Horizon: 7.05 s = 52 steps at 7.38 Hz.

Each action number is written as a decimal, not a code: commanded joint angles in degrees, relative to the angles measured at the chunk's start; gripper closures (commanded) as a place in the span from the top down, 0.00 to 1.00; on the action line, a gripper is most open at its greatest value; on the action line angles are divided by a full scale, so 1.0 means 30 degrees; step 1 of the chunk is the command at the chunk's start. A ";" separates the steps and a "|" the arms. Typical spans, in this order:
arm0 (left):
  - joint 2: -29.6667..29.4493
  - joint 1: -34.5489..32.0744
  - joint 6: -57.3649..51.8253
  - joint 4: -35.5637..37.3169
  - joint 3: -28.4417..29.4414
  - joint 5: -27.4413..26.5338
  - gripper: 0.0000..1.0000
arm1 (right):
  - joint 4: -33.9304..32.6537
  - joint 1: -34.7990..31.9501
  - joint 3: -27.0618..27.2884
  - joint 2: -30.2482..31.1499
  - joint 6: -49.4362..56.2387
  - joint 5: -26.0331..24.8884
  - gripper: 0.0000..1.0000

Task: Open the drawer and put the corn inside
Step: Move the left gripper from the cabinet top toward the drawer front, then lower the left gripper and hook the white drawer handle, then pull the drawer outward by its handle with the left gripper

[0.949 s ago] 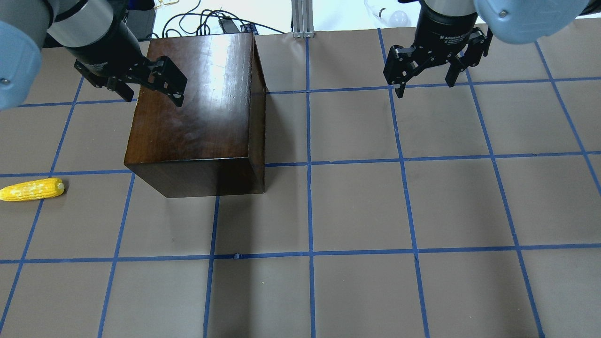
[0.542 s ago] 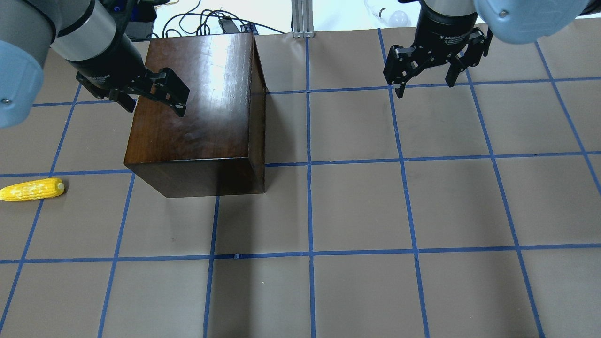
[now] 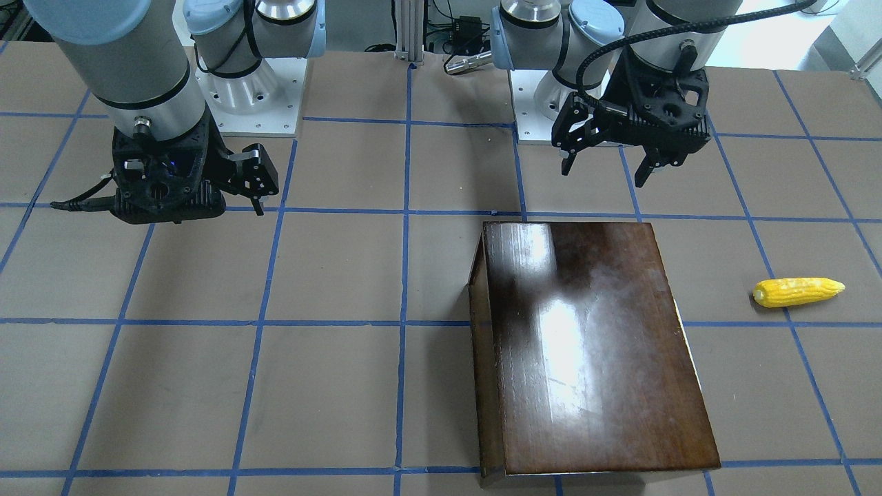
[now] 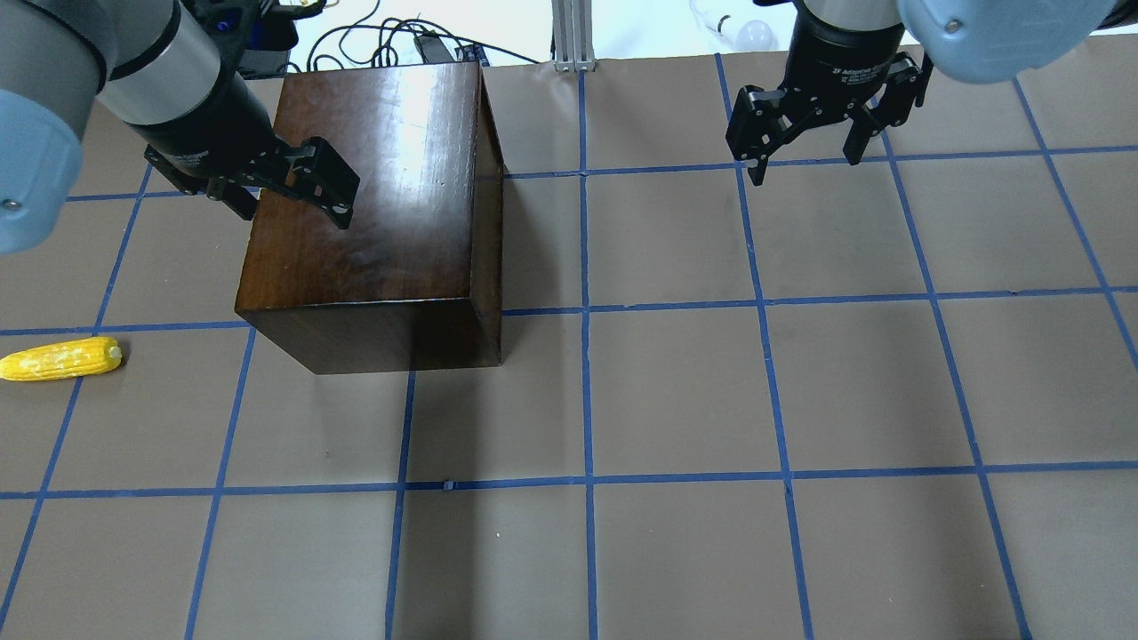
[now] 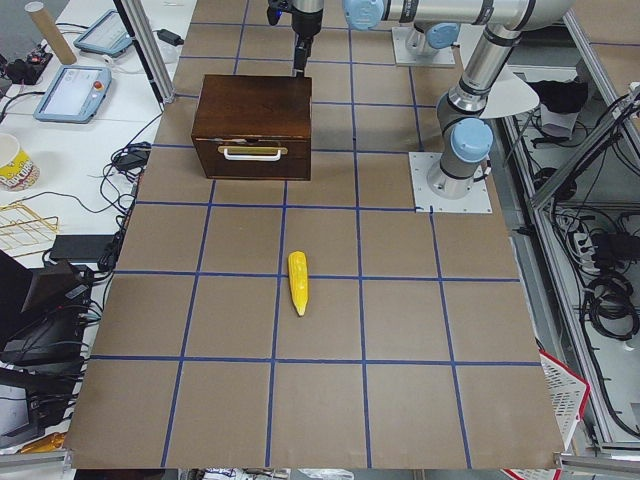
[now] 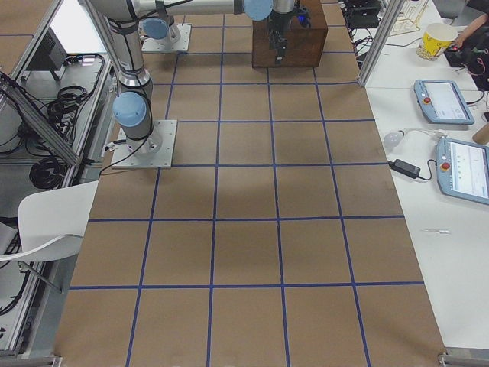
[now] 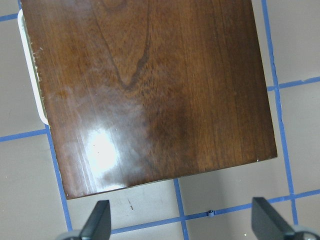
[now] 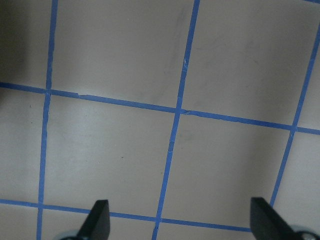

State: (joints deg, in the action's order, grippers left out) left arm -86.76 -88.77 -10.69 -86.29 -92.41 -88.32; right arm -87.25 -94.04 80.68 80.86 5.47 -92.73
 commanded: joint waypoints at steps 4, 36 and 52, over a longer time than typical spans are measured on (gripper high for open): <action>-0.0201 0.0031 -0.0009 -0.0442 0.0128 -0.0963 1.00 | 0.0021 0.0000 0.0001 0.0000 -0.0008 0.0001 1.00; -1.0600 0.8380 -0.6543 0.1369 0.2531 0.5796 1.00 | 0.0021 0.0000 0.0001 0.0000 0.0021 0.0001 1.00; -1.0631 0.8116 -0.6689 0.2953 0.2793 0.4390 1.00 | -0.0008 0.0000 0.0001 0.0000 0.0021 0.0001 1.00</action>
State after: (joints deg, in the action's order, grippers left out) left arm -118.68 -64.55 -30.65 -77.46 -84.33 -75.08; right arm -87.27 -94.04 80.68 80.86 5.50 -92.72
